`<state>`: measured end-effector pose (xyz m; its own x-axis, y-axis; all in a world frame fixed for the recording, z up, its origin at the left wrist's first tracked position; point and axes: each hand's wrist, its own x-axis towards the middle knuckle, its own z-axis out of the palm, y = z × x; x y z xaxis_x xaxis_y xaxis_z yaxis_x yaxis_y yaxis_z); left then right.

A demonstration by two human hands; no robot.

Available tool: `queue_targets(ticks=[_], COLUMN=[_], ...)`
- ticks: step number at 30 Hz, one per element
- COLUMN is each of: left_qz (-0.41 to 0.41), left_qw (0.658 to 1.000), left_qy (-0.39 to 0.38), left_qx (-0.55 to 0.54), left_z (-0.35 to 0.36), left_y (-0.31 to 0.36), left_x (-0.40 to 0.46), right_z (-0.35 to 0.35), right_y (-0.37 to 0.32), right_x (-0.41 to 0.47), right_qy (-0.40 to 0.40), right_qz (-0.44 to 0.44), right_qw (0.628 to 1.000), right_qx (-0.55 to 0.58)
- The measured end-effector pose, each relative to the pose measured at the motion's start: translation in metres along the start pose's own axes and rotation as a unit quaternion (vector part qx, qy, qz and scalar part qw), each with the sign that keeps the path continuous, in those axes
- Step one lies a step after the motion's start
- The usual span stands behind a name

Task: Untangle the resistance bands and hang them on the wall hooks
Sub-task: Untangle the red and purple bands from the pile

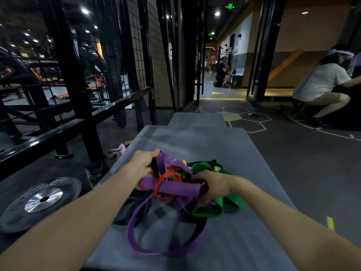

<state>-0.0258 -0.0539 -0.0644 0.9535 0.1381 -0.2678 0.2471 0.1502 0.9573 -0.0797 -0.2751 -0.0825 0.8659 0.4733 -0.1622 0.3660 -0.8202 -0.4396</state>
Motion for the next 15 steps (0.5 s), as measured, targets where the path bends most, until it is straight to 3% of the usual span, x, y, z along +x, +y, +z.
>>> queue_targets(ticks=[3, 5, 8, 11, 13, 15], left_qz=[0.021, 0.043, 0.085, 0.14, 0.171, 0.203], left_qw=[0.999, 0.984, 0.899, 0.809, 0.777, 0.788], left_qy=[-0.028, -0.085, -0.194, -0.218, -0.214, -0.181], left_qx=[0.033, 0.148, 0.384, 0.528, 0.566, 0.553], left_z=[-0.002, -0.007, -0.008, 0.0, 0.007, 0.011], left_y=[-0.001, -0.001, -0.003, -0.013, -0.033, -0.05], left_x=[0.002, 0.003, -0.003, -0.009, -0.011, -0.011], right_z=[0.006, -0.002, -0.016, -0.019, -0.018, -0.019], right_y=[0.005, 0.005, -0.001, -0.01, -0.013, -0.013], right_x=[0.001, 0.004, 0.01, 0.014, 0.016, 0.017], right_qy=[0.086, 0.133, 0.143, 0.139, 0.16, 0.18], right_qz=[-0.028, -0.028, -0.026, -0.051, -0.052, -0.014], right_qw=[0.995, 0.991, 0.987, 0.985, 0.984, 0.983], right_qx=[-0.047, -0.006, 0.071, 0.083, 0.056, 0.034])
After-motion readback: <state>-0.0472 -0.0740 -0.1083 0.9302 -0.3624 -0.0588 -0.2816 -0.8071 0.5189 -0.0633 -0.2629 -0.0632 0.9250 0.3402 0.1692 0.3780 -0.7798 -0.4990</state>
